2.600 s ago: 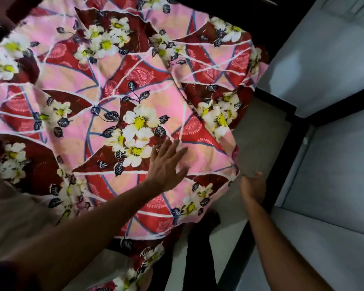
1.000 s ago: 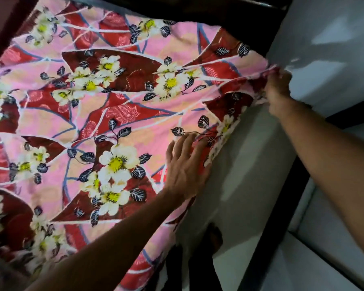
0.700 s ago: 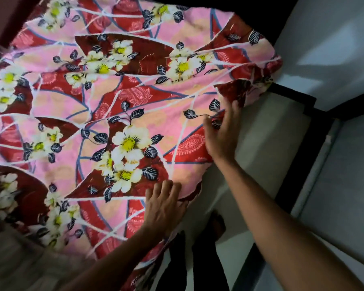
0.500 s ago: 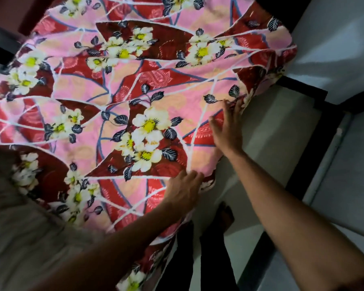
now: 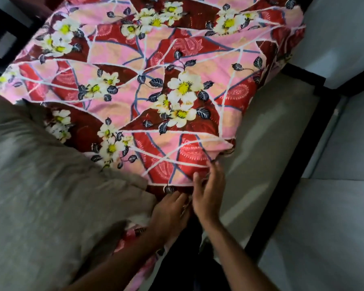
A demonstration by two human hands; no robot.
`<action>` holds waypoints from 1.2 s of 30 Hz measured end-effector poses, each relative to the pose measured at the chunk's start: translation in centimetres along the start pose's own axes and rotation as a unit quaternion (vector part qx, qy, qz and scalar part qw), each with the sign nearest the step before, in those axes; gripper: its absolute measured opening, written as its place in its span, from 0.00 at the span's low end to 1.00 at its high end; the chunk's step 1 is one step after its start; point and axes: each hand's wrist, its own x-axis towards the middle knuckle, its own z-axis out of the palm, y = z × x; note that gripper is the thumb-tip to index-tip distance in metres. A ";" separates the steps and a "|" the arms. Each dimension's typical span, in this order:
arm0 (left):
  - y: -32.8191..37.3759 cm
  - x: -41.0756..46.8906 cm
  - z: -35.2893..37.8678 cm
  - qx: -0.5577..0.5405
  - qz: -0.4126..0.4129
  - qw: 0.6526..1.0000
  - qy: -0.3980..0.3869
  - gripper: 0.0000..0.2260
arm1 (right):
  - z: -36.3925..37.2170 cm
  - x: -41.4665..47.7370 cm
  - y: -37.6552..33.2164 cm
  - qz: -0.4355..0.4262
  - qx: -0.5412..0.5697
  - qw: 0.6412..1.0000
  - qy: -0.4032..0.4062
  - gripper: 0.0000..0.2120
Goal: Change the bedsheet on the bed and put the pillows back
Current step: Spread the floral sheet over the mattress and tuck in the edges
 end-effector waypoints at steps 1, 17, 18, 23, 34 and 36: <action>-0.8 -2.9 0.4 -0.002 -0.024 0.999 -0.032 0.08 | 0.7 -3.5 -0.4 0.036 0.019 0.999 -0.017 0.26; -5.3 -22.6 2.5 0.316 -0.116 0.908 -0.249 0.15 | 1.4 -26.2 4.0 0.085 -0.035 0.974 -0.209 0.23; -5.2 -22.7 2.3 0.337 -0.069 0.904 -0.253 0.13 | 1.4 -27.2 4.0 0.087 -0.045 0.974 -0.206 0.24; -6.5 -26.5 1.8 0.293 -0.040 0.931 -0.213 0.14 | 3.0 -32.5 2.4 0.137 -0.013 0.981 -0.138 0.23; -18.5 -56.4 2.8 0.147 -0.034 0.988 -0.040 0.11 | 8.9 -54.8 1.1 0.074 -0.041 0.981 -0.174 0.24; -20.7 -61.3 2.2 0.136 -0.021 0.990 0.000 0.14 | 10.5 -59.3 0.4 0.060 -0.046 0.985 -0.155 0.24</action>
